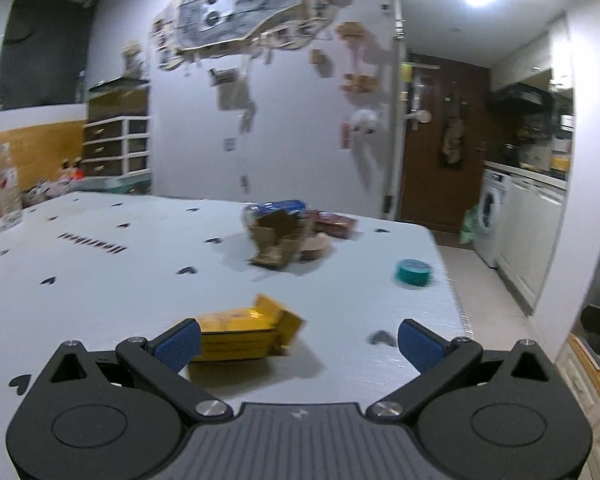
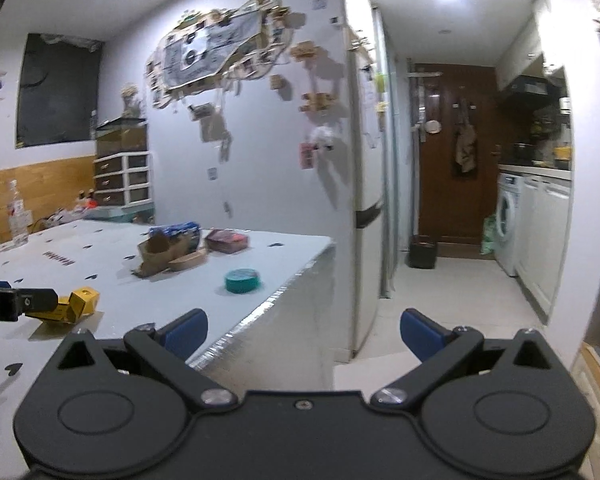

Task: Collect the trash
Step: 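Grasp the teal bottle cap with the right tool while the left tool grasps the yellow cigarette box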

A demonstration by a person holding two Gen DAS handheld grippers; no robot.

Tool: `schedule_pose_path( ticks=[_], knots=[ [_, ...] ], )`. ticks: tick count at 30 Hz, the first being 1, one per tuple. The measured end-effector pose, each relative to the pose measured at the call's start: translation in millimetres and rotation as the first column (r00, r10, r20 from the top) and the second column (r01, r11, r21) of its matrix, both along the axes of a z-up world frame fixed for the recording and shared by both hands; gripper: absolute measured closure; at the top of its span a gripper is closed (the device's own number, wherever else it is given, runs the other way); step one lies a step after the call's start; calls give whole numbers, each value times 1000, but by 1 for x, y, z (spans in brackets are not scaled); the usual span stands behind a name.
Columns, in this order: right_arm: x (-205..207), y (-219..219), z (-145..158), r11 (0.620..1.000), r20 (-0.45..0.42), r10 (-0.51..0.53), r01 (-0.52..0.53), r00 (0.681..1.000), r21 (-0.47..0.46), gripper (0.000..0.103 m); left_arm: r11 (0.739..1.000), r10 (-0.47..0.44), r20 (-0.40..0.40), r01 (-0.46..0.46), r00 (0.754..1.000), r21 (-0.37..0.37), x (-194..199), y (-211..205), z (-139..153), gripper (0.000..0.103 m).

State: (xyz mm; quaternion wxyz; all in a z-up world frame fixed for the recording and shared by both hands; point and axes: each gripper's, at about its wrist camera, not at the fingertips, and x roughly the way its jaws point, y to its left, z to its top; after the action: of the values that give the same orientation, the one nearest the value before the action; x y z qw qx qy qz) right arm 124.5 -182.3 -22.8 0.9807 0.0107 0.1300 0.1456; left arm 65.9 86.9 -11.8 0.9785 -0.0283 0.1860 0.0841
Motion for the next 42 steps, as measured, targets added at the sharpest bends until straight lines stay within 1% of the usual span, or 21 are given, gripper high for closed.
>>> schedule_pose_path(
  ticks=[5, 9, 13, 16, 18, 22, 24, 25, 27, 29, 30, 32, 33, 34, 35, 40, 42],
  knots=[
    [35, 29, 2, 997, -15, 73, -73, 997, -17, 0, 997, 71, -20, -72, 997, -31, 16, 26, -4, 0],
    [66, 49, 7, 992, -35, 123, -124, 992, -31, 0, 994, 98, -31, -99, 995, -41, 27, 38, -7, 0],
    [102, 66, 9, 989, -71, 143, -145, 987, -31, 0, 995, 78, -73, -82, 994, -52, 41, 39, -11, 0],
    [131, 78, 7, 990, -108, 133, -138, 985, -36, 0, 996, 63, -106, -69, 992, -58, 48, 40, -14, 0],
    [151, 87, 4, 988, -128, 137, -145, 982, -57, 0, 996, 59, -113, -66, 992, -63, 52, 41, -14, 0],
    [182, 107, -4, 972, -149, 152, -175, 977, -155, 0, 995, 72, -126, -81, 989, -61, 62, 47, -15, 0],
    [195, 114, -8, 967, -178, 165, -195, 970, -166, 1, 994, 73, -138, -83, 988, -72, 67, 50, -16, 0],
    [201, 117, -11, 965, -193, 179, -210, 965, -159, 2, 993, 68, -145, -80, 987, -81, 69, 52, -16, 0],
    [211, 121, -16, 963, -222, 191, -227, 956, -146, 14, 993, 54, -152, -69, 987, -97, 73, 55, -17, 0],
    [220, 124, -21, 964, -258, 188, -229, 948, -137, 19, 993, 54, -153, -70, 987, -100, 76, 57, -17, 0],
    [223, 126, -23, 963, -269, 189, -231, 944, -135, 23, 992, 57, -155, -73, 986, -99, 77, 58, -17, 0],
    [225, 127, -25, 964, -267, 191, -231, 945, -130, 29, 992, 60, -159, -76, 985, -100, 80, 59, -17, 0],
    [225, 128, -25, 965, -264, 189, -229, 946, -129, 36, 992, 58, -161, -75, 985, -101, 81, 59, -18, 0],
    [225, 129, -24, 966, -262, 186, -225, 947, -127, 41, 992, 57, -164, -74, 985, -104, 83, 60, -18, 0],
    [225, 129, -24, 967, -259, 183, -221, 948, -126, 53, 991, 56, -167, -75, 984, -108, 84, 61, -18, 0],
    [212, 130, -24, 960, -253, 220, -255, 942, -116, 55, 988, 53, -161, -74, 986, -132, 85, 65, -19, 1],
    [202, 130, -23, 957, -252, 237, -270, 938, -108, 55, 988, 52, -154, -73, 987, -133, 83, 65, -19, 3]
  ],
)
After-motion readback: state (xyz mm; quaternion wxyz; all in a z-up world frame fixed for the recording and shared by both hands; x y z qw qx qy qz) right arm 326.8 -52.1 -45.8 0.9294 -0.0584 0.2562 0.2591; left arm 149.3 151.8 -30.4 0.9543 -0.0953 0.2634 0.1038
